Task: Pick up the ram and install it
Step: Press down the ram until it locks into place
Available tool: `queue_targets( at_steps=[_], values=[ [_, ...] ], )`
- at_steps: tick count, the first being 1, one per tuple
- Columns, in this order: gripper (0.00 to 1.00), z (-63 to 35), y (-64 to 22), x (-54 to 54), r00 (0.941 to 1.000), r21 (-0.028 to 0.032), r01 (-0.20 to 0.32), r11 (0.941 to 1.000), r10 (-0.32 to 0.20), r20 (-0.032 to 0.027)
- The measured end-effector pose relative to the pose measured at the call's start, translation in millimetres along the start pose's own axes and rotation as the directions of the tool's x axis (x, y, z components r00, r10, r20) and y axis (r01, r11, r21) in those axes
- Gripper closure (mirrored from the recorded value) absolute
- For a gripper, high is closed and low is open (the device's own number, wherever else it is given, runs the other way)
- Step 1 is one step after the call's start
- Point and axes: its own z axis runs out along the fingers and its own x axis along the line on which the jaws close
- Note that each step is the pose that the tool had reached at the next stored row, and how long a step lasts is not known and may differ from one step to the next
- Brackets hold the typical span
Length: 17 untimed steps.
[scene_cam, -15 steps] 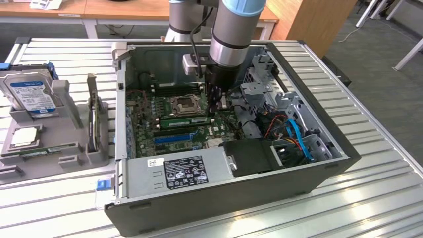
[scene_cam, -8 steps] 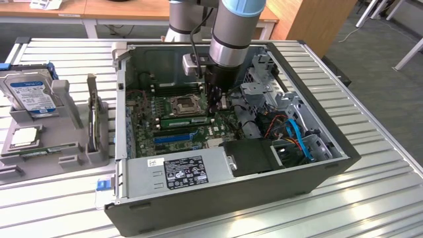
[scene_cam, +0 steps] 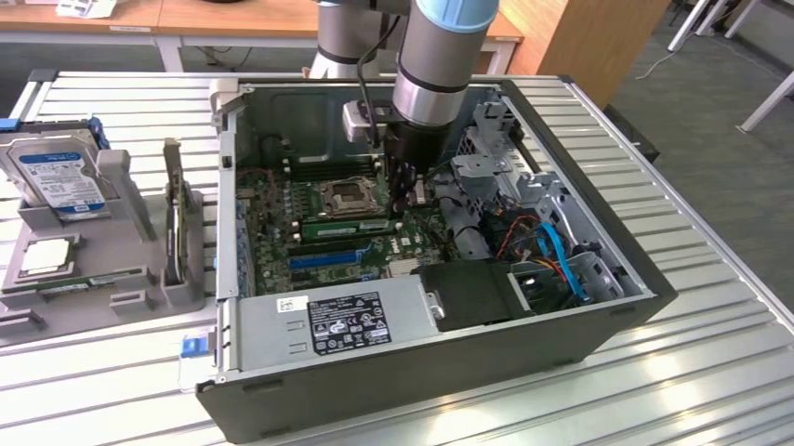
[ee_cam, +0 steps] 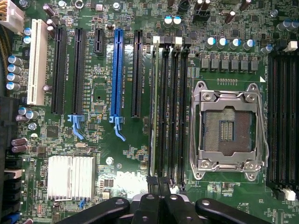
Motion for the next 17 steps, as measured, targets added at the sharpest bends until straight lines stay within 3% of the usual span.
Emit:
queue_targets(
  at_steps=[9,17],
  values=[
    [0.9,0.6,0.0,0.0,1.0,0.0001,0.0,1.0,0.0,0.0003],
    [0.9,-8.6,0.4,0.0,1.0,0.0001,0.0,1.0,0.0,0.0]
  ],
)
